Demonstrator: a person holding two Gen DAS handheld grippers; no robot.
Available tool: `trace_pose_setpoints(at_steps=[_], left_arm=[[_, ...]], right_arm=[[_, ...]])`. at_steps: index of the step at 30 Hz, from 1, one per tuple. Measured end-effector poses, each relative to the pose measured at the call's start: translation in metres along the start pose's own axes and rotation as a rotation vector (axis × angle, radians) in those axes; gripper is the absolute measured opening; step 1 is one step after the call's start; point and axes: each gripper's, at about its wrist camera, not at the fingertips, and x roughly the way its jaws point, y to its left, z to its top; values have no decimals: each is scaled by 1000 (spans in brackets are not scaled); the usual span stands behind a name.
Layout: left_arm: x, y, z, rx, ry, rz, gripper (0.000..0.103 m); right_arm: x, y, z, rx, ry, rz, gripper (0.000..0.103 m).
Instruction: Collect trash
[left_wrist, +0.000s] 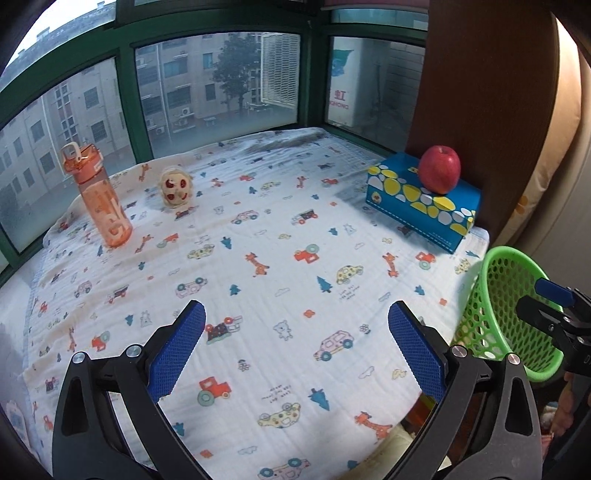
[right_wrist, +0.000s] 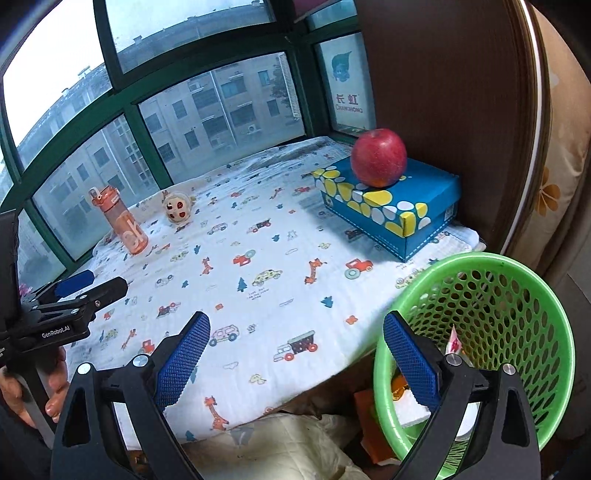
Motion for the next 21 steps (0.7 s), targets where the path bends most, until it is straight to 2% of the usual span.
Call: trace_pose_setpoints(at_steps=[3,13,21], left_arm=[[-5,17,-3,-43,-1,-4,98],[-24,54,-15,-79,-31,100,98],[-35,74,-27,-147,-30,138,98]], right_arm=[[5,13,2,-28,0,4,92],[16,45,5,-75,-10,25,92],[16,67,-1,-80,-29,40,93]])
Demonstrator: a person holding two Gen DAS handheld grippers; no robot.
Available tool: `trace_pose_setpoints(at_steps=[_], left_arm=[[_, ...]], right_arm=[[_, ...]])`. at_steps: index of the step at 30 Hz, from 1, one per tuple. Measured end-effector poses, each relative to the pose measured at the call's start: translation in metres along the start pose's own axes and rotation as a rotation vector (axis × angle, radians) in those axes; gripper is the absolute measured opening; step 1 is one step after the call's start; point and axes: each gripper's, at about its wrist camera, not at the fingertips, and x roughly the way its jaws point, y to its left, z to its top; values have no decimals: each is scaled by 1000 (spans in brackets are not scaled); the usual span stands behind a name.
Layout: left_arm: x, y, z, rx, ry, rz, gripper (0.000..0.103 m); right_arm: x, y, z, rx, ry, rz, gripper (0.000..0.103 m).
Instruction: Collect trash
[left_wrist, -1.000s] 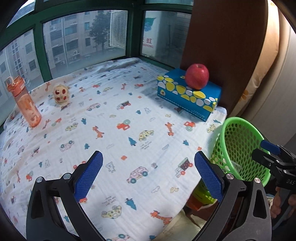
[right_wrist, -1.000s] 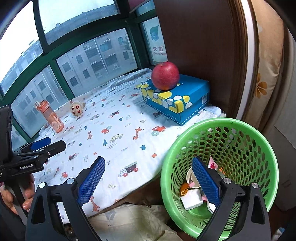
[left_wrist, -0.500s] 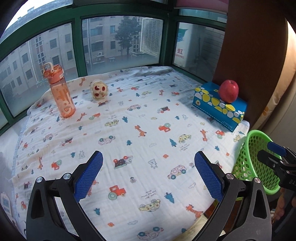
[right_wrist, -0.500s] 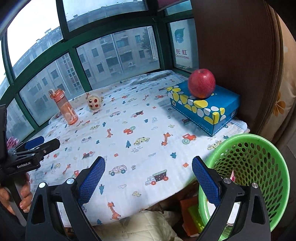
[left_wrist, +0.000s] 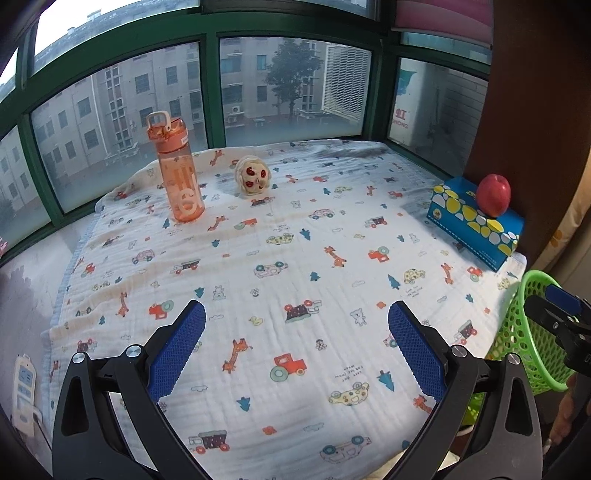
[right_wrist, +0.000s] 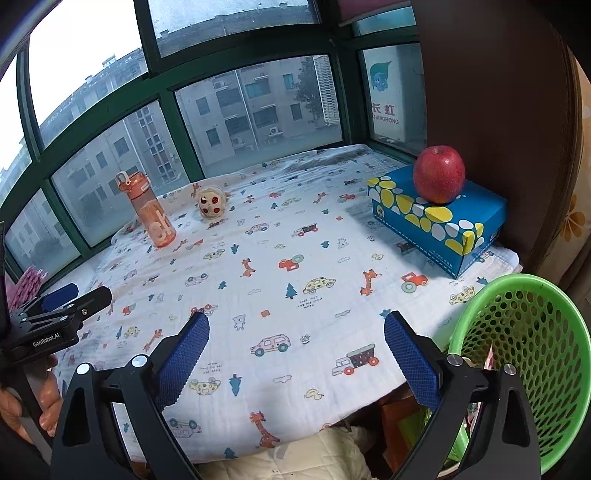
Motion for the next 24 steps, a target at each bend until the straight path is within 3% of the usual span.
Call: trace_pose_setpoints(at_steps=[24], left_arm=[[-32,17,-4,-66,-94,66,98]], right_arm=[[-17,15,-3,-17,-57,-3,94]])
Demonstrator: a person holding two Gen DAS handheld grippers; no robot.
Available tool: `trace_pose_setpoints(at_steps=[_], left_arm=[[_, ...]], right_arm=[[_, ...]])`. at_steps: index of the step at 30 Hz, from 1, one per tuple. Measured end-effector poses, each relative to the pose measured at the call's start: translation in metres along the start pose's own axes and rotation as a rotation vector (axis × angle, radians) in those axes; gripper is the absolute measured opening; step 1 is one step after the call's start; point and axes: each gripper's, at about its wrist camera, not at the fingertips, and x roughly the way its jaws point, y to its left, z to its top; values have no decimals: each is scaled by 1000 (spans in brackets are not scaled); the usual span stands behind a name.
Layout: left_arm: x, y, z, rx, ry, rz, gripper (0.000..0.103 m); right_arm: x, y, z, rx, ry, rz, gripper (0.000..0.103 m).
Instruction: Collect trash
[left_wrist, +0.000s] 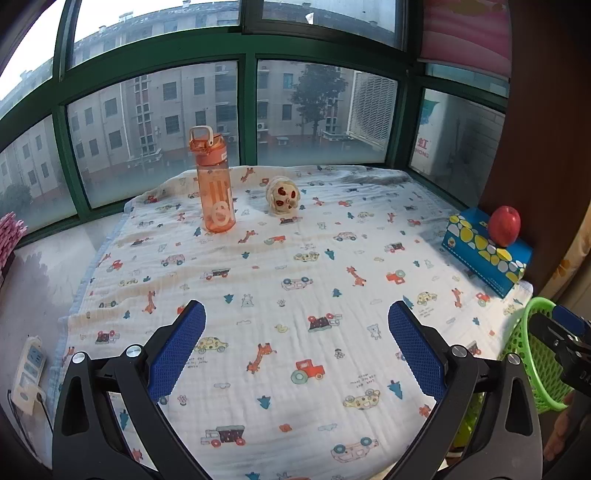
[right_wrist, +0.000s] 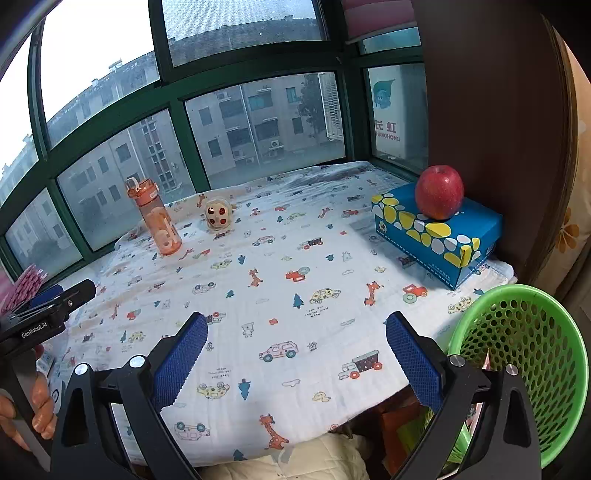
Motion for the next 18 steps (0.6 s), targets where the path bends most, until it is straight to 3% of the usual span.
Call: trace_pose_setpoints(at_steps=[18], left_arm=[[-2,-1,0,-7,5,1,98]], right_arm=[[-4,3,1,0,-14,9,94]])
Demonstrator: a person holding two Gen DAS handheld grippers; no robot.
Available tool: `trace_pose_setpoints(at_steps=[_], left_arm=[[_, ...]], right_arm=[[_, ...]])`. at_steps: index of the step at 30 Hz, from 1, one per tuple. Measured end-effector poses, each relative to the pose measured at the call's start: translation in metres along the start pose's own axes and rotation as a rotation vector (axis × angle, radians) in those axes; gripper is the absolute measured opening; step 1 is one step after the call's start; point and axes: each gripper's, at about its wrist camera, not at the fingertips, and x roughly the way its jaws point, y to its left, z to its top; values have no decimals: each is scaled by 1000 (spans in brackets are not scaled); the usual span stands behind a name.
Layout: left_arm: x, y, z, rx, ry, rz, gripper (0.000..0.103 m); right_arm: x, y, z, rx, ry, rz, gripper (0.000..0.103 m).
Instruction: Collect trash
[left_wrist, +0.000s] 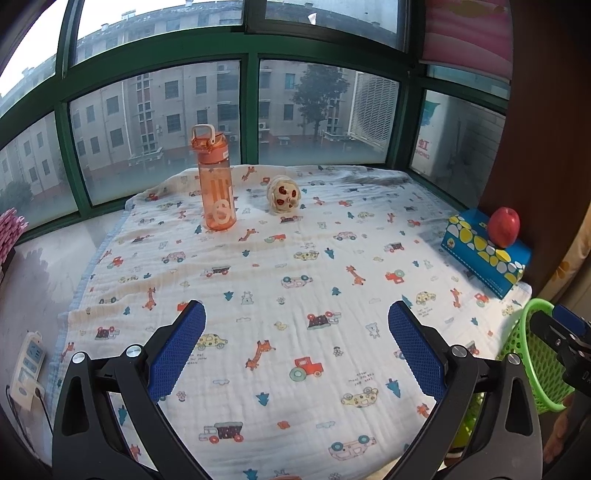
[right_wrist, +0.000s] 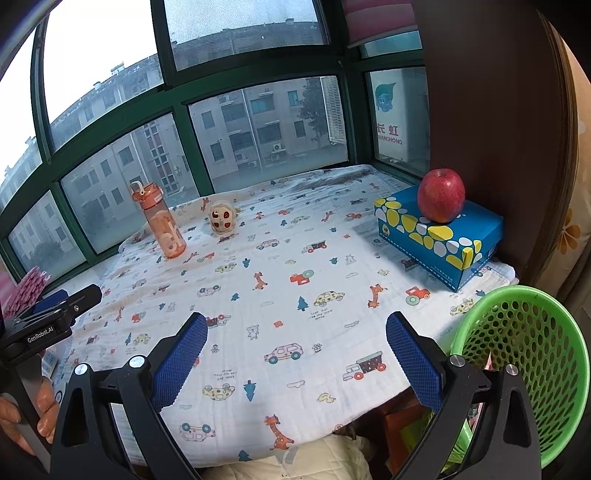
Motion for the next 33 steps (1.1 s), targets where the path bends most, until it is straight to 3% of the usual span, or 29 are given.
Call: trace_pose_setpoints(at_steps=[33], left_arm=[[1,-3,-2,0,6,0,98]], right_arm=[[0,-1,-1,12,-4,12,94]])
